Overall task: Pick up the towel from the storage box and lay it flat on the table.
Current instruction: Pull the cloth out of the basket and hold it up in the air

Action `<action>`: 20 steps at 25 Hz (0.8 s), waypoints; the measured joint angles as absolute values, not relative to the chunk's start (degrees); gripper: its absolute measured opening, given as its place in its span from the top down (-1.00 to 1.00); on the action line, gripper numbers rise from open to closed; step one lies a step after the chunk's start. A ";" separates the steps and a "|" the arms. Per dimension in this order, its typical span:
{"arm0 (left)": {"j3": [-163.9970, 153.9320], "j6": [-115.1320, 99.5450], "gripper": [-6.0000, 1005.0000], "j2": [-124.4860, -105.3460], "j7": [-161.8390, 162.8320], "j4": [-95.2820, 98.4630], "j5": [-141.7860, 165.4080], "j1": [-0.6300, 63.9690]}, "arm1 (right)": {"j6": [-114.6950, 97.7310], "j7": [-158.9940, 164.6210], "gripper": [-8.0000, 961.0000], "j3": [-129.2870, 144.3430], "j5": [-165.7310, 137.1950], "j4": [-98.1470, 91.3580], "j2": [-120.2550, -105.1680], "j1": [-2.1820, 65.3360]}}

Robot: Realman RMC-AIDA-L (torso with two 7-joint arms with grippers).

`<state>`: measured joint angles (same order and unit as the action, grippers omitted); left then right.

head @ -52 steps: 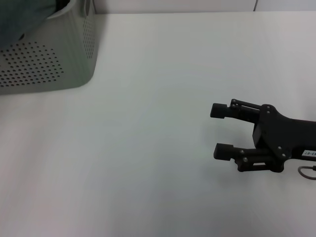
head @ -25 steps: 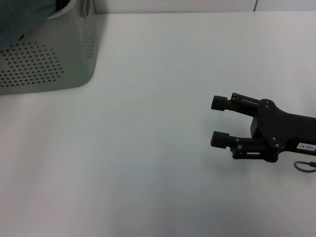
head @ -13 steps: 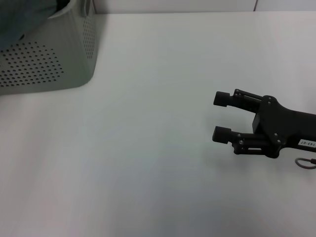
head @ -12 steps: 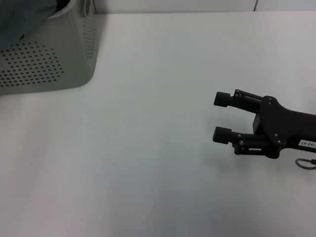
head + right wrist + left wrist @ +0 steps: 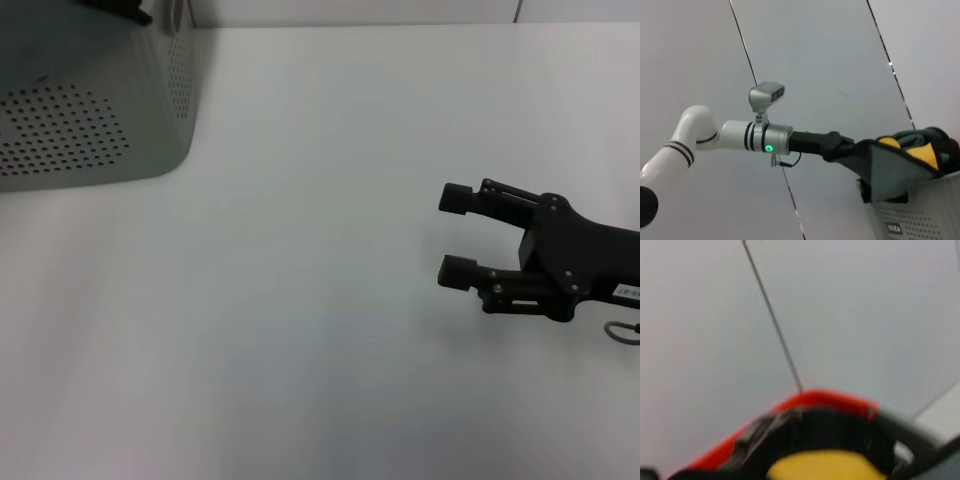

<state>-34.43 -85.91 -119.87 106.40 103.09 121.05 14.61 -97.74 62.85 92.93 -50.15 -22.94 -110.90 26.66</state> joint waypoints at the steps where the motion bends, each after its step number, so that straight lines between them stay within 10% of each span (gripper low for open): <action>1: -33.99 -86.49 0.96 -119.87 106.54 103.09 118.74 14.38 | -98.13 62.80 -0.81 92.54 -50.14 -22.94 -110.90 26.50; 20: -30.28 -110.28 0.95 -117.25 110.06 104.04 80.51 14.95 | -101.90 57.61 -0.81 86.22 -52.89 -33.50 -111.72 26.24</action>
